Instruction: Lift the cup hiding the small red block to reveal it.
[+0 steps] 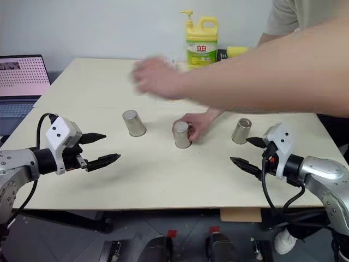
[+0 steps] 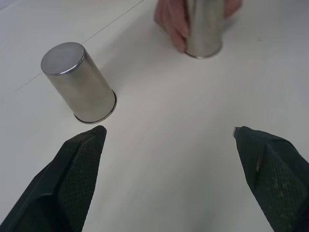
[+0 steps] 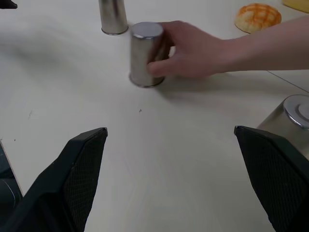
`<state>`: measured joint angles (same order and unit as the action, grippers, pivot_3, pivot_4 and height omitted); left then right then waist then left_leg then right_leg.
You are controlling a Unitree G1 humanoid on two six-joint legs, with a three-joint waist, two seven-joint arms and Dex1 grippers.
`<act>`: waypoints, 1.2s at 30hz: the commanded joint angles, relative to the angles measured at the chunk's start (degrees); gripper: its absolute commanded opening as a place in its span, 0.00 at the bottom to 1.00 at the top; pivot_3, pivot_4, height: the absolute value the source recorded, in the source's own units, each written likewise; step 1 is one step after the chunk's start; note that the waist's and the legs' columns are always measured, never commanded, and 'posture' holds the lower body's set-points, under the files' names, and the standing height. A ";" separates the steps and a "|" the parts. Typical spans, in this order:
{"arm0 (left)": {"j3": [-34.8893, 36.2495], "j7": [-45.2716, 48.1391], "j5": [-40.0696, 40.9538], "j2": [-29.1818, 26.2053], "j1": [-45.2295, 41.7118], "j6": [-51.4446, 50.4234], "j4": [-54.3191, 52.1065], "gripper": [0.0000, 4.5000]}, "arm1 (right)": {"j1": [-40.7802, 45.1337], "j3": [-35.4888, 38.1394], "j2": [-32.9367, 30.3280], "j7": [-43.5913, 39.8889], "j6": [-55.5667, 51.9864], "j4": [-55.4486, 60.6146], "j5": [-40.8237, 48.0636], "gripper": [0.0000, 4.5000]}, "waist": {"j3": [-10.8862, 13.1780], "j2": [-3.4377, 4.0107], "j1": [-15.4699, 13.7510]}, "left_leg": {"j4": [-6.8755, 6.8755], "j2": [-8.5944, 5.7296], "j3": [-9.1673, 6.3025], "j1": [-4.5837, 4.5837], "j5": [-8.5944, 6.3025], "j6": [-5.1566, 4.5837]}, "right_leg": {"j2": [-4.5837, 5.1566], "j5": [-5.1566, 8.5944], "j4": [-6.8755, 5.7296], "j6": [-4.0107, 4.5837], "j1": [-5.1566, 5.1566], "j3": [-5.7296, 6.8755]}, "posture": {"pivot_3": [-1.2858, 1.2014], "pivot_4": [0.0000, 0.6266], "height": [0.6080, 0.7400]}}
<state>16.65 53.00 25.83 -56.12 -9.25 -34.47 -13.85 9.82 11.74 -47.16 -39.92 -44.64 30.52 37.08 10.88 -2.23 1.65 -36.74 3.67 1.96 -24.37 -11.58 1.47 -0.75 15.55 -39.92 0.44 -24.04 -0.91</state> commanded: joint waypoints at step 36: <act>-10.18 -12.02 -13.59 13.63 -32.59 11.63 42.67 1.00 | 21.28 -13.77 5.24 0.90 -7.47 2.36 5.46 0.99 | -0.06 -0.10 -0.22 | -0.22 -0.11 0.04 -0.33 0.01 -0.01 | -0.16 -0.09 0.00 -0.12 -0.12 0.11 | 0.52 0.24 1.00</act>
<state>6.76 40.54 13.58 -42.80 -38.57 -25.85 25.34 29.86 -2.37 -42.21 -38.84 -52.03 32.17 42.23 10.82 -2.33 1.44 -36.98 3.56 1.98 -24.70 -11.57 1.46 -0.91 15.45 -39.92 0.32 -24.14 -0.78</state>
